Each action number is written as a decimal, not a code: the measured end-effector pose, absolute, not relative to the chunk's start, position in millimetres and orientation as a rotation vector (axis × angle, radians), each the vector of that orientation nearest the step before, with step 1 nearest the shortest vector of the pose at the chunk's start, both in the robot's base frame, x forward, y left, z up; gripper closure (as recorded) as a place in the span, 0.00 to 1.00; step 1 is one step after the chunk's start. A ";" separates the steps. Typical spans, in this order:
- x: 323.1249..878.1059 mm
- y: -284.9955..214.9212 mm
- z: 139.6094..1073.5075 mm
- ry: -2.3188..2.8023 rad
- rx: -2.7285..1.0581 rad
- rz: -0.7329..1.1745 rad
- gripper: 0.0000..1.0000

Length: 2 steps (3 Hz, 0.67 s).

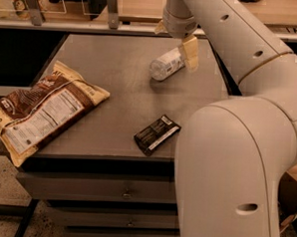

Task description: Move blue plastic bottle near rxbar chocolate

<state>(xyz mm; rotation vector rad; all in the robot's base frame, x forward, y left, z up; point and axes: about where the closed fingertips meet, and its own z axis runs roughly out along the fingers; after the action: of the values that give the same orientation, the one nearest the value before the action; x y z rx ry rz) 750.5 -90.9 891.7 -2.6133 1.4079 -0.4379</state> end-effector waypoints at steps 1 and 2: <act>754.8 -86.6 871.3 1.410 -2.629 -0.405 0.00; 757.2 -84.4 855.4 1.418 -2.643 -0.376 0.16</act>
Offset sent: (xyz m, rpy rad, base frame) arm 0.0004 0.0037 -0.0496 -0.0131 0.1061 -0.0044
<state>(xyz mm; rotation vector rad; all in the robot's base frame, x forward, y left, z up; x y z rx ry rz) 757.2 -84.4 855.4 -2.6432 1.4176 -0.3760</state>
